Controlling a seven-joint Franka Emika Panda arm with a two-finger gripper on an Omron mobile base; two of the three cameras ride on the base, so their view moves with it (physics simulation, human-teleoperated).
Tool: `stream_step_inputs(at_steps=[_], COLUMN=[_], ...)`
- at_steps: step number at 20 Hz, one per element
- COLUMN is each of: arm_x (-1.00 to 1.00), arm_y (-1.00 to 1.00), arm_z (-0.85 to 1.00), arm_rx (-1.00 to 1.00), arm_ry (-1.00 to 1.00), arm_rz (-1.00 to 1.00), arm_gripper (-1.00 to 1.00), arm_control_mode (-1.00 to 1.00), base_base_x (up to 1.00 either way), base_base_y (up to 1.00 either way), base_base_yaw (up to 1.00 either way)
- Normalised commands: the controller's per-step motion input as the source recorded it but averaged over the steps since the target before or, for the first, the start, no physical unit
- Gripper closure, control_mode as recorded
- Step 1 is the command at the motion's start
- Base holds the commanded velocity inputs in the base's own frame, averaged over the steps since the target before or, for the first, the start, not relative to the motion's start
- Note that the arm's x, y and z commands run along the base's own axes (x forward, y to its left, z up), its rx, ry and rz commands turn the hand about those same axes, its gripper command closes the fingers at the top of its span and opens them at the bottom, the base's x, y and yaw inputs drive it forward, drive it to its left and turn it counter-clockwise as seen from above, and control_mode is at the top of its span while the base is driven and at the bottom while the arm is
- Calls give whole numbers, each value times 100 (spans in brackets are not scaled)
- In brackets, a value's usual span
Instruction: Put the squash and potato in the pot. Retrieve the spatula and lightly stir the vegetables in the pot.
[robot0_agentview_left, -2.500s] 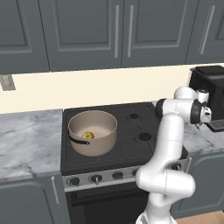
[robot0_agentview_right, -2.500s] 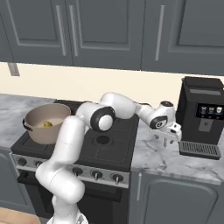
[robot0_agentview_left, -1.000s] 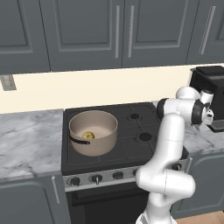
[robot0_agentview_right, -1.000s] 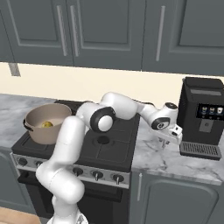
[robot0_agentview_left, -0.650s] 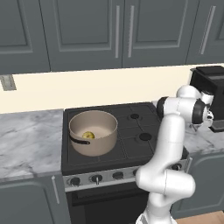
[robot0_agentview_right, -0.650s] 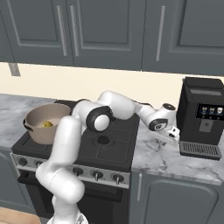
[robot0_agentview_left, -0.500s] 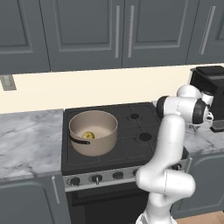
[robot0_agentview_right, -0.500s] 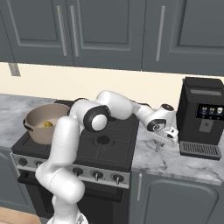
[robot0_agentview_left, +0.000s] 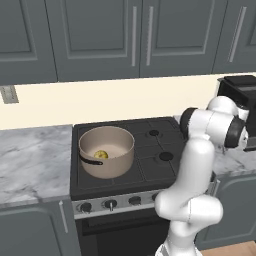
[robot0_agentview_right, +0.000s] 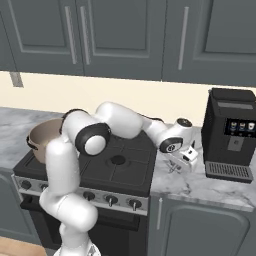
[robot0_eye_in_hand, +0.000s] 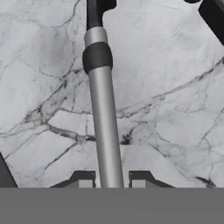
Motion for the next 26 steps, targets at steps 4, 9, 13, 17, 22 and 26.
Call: stream_step_inputs(at_steps=[4,9,13,17,22,26], arm_x=[-49,-59,-46,-49,-49,-45], arm_y=[31,28,31,41,40,51], arm_z=[66,66,74,70,61,54], arm_rx=[-2,-2,0,8,17,19], arm_ry=[0,0,2,5,3,1], arm_rz=[-1,0,0,0,0,0], arm_gripper=[100,100,100,100,100,100], arm_control_mode=[-100,-100,-100,-100,-100,-100], base_base_x=[0,0,0,0,0,0], base_base_y=[0,0,0,0,0,0], base_base_yaw=[0,0,0,0,0,0])
